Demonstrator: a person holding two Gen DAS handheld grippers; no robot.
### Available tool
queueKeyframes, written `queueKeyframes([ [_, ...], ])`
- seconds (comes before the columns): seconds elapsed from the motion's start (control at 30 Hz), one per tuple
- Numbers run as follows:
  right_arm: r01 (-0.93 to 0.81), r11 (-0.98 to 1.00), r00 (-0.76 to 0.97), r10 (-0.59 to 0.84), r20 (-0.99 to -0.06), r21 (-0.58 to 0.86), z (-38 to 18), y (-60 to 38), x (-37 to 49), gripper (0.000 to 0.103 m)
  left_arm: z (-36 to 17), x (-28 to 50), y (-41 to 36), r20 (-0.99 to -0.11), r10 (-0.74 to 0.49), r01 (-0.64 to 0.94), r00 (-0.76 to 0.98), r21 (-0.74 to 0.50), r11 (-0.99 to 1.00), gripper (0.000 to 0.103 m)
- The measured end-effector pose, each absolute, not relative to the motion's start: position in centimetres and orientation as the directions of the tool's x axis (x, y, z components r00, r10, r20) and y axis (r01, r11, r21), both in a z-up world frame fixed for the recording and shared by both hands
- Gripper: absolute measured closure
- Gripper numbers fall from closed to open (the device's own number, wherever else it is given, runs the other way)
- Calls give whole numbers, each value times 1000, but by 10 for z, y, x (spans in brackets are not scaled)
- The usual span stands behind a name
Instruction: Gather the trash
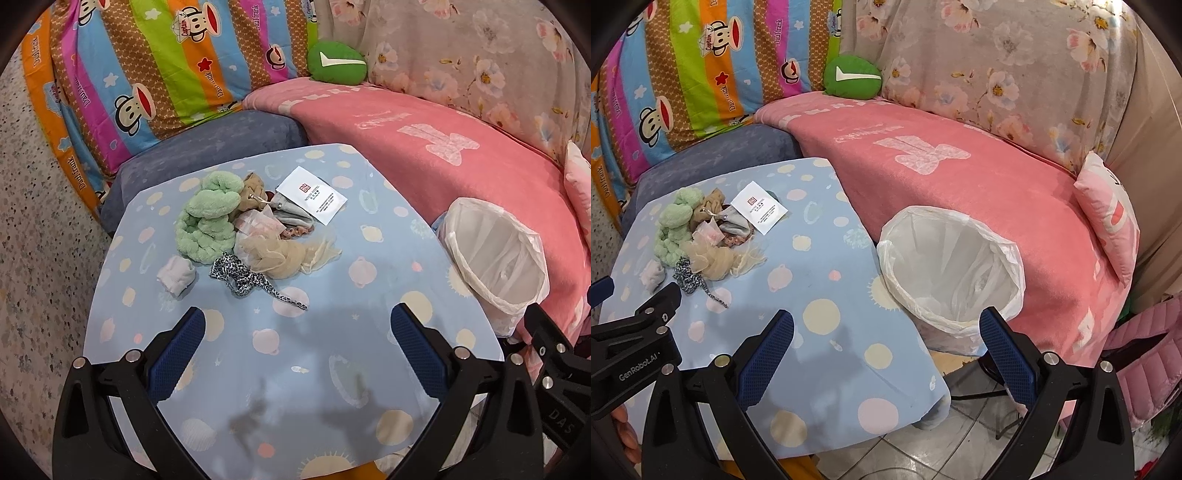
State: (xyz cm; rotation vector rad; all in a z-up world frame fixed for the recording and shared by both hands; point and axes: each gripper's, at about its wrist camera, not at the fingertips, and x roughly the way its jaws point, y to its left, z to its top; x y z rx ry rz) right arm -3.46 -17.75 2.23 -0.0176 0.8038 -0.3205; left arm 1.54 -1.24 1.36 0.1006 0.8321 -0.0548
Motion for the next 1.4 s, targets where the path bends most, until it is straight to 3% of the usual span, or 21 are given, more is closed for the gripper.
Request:
queueKeyframes([
  [0.23, 284, 947, 679, -309, -666, -150, 27, -180, -37, 7, 15, 18, -17, -731, -29, 102, 681, 56, 993, 7],
  [0.83, 303, 941, 668, -322, -671, -150, 26, -174, -13, 7, 13, 41, -13, -702, -53, 129, 710, 56, 990, 7],
  [1.23, 185, 974, 710, -227, -667, -134, 11, -113, 42, 7, -31, 105, 83, -776, -3, 15, 630, 9, 1000, 7],
  [1.4, 102, 992, 723, -124, -679, -74, -11, -78, 74, 7, -57, 133, 137, -797, 28, -48, 604, -2, 999, 7],
])
